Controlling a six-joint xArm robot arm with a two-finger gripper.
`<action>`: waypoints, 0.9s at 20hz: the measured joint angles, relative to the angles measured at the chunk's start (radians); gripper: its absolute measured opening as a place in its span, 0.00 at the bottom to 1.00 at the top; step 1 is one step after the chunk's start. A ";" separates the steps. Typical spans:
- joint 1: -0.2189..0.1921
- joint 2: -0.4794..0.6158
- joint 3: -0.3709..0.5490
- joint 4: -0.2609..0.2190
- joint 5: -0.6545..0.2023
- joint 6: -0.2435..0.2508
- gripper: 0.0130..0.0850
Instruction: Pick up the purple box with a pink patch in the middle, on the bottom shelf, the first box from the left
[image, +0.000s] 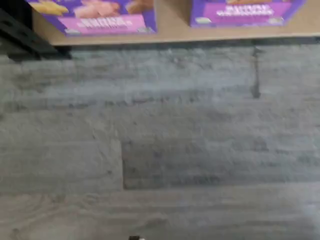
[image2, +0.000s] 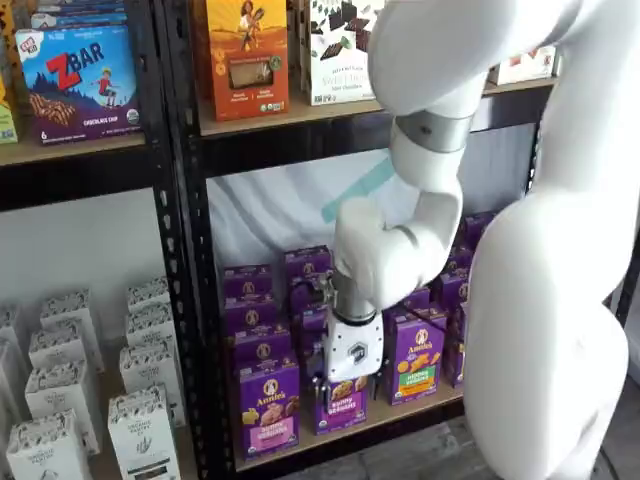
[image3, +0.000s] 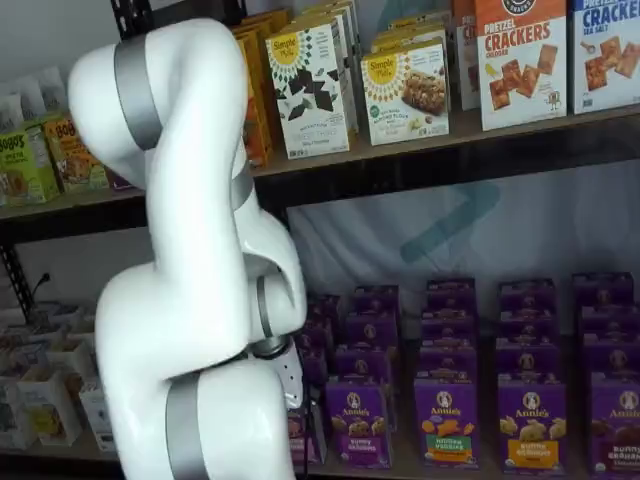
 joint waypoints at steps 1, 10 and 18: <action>0.007 0.027 -0.016 0.041 -0.023 -0.035 1.00; 0.015 0.240 -0.220 0.072 -0.062 -0.058 1.00; -0.007 0.341 -0.372 -0.037 -0.011 0.028 1.00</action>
